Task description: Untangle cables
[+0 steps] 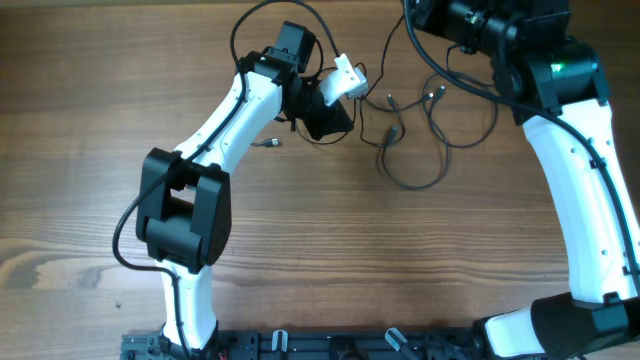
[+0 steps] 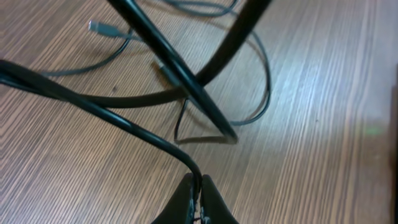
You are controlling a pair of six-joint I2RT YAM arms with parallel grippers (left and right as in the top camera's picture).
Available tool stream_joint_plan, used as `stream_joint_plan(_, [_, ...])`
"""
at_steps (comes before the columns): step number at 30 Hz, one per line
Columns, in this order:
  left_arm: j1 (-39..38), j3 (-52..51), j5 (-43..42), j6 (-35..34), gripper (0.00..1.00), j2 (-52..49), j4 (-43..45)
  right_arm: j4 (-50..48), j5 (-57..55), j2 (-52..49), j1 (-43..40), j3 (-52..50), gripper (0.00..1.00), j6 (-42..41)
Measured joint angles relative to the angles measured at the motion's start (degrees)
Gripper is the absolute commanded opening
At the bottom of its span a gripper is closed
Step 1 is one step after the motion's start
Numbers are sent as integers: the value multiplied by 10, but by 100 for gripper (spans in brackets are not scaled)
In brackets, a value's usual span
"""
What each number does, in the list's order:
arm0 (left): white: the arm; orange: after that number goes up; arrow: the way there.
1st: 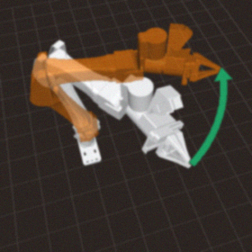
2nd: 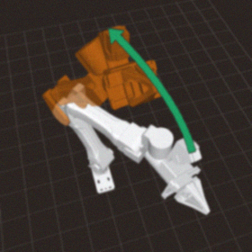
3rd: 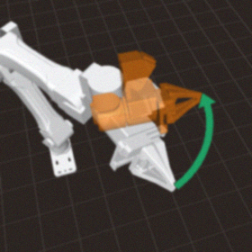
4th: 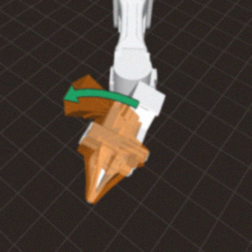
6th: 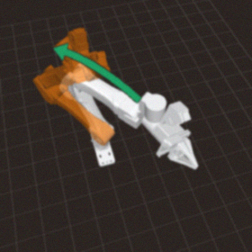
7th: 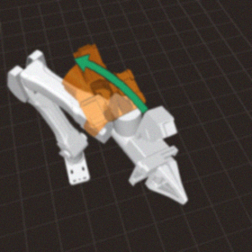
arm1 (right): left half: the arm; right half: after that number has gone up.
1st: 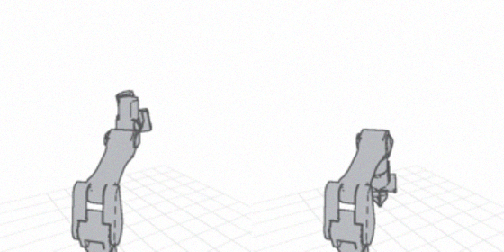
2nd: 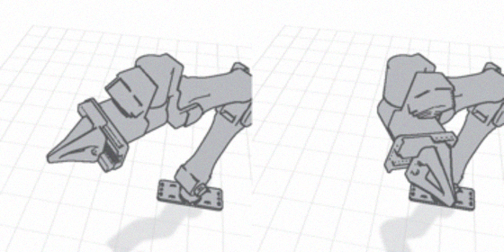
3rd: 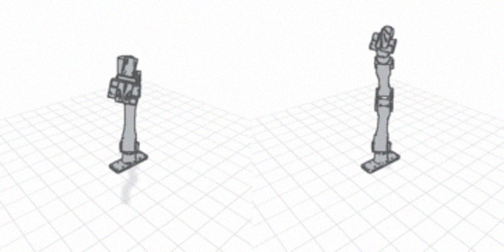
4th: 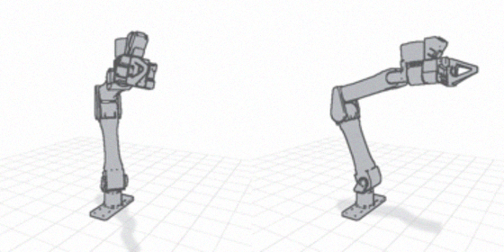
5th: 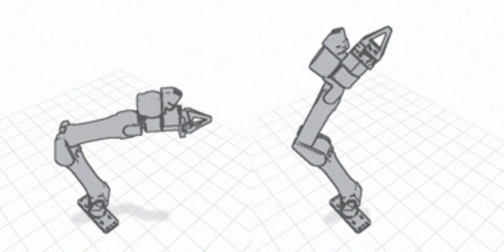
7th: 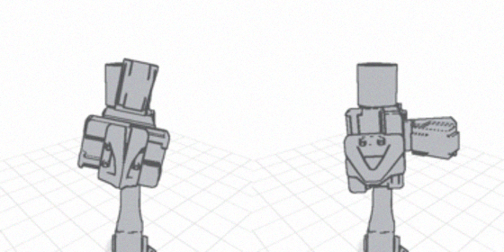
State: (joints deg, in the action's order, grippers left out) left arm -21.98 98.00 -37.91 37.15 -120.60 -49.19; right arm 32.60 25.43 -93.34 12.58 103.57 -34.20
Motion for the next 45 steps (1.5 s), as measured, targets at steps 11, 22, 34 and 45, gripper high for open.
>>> stream_joint_plan(11, [43, 0, 25, -1, 4, 89, -14, 47, -50, 0, 0, 0, 5, 14])
stream_joint_plan(22, [94, 0, 28, -11, 4, 216, -16, 102, -138, 0, 0, 0, 5, 24])
stream_joint_plan(34, [204, 0, 83, -42, 4, 380, -3, 139, -234, -73, 0, -20, 5, 24])
stream_joint_plan(45, [315, 0, 82, -74, 6, 467, 8, 162, -295, -135, 0, -22, 5, 24])
